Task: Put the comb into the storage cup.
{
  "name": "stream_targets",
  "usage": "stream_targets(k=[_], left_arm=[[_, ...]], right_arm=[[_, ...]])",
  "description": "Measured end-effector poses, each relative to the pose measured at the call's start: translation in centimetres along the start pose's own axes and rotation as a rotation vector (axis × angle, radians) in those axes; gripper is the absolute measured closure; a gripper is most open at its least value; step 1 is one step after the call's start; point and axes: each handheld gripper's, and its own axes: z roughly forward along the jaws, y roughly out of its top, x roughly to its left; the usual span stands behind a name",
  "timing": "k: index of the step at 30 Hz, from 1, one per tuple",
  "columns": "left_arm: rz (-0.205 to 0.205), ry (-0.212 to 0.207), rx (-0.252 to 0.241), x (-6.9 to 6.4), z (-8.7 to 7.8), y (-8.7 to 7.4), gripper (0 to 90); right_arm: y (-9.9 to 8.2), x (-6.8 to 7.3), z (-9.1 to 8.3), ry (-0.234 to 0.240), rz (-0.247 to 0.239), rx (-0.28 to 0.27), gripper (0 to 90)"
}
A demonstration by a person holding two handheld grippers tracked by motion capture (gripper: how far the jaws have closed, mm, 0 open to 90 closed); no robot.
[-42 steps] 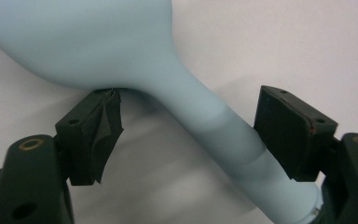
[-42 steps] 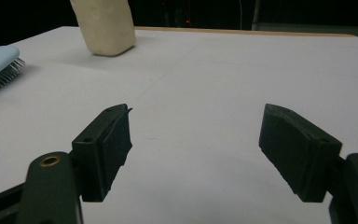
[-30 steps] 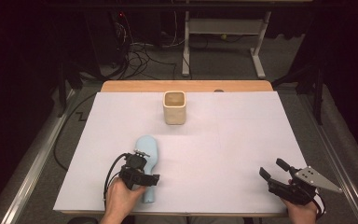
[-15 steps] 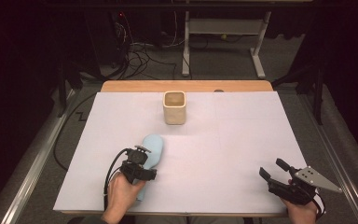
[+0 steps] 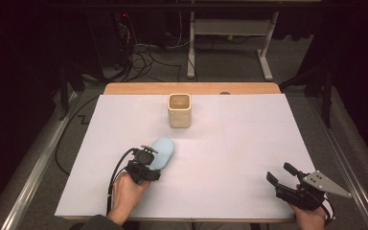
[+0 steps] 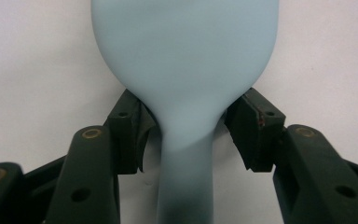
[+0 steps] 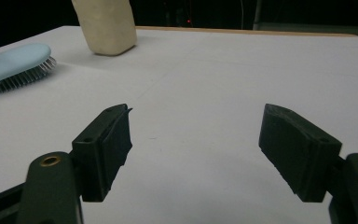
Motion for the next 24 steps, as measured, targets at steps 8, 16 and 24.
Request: stream_targets(k=[8, 16, 24], left_arm=[[0.015, -0.005, 0.003, 0.13, -0.01, 0.10, 55.3], [0.029, -0.018, 0.006, 0.49, -0.03, 0.29, 62.7], [0.043, -0.036, -0.003, 0.70, -0.06, 0.22, 68.2]], right_arm=[[0.00, 0.02, 0.01, 0.000, -0.001, -0.001, 25.6], [0.00, 0.01, -0.01, -0.004, 0.000, -0.001, 25.6], [-0.03, -0.04, 0.03, -0.005, 0.003, 0.003, 25.7]])
